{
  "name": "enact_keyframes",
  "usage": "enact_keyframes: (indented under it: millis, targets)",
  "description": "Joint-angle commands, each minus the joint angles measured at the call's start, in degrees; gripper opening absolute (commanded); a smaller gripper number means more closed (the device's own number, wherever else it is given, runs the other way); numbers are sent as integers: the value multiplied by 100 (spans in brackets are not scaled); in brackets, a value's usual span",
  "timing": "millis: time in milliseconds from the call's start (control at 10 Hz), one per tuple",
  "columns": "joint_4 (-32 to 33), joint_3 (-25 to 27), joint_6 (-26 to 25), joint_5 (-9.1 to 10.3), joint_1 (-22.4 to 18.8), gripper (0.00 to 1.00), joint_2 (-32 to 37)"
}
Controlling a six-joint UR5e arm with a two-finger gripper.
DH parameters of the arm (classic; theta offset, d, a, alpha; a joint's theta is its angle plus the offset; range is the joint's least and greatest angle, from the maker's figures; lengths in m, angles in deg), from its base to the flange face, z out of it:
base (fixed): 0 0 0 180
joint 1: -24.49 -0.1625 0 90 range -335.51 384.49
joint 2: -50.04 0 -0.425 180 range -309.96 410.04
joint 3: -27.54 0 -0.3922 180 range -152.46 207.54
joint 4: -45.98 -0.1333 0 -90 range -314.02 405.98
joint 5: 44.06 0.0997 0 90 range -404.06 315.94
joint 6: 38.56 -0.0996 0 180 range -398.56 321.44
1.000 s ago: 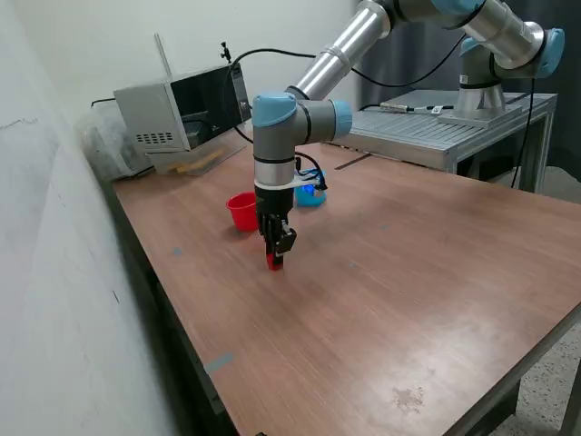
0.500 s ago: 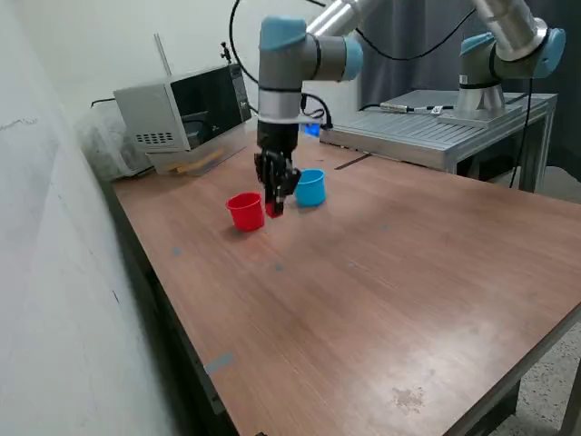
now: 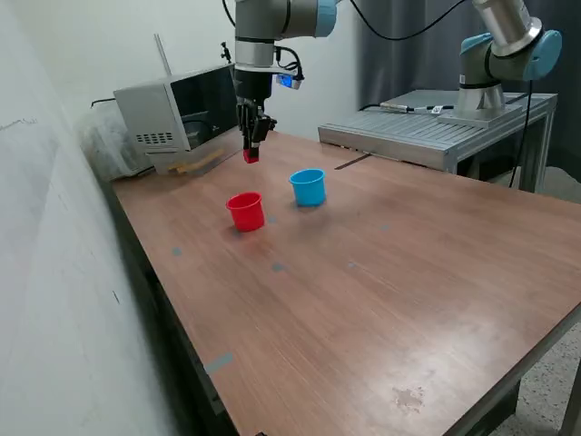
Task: Place red objects in the red bin, and blue objects in the blue bin.
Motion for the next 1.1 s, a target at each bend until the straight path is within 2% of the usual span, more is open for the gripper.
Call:
enact_keyframes:
  millis: [0, 300, 700, 1000]
  targets:
    - [-23, -159, 5, -33, 414, 0, -169]
    - [-14, -213, 5, -42, 442, 0, -327]
    - [4, -590, -48, -165, 442, 0, -802]
    - [13, -652, -65, -174, 442, 0, -856]
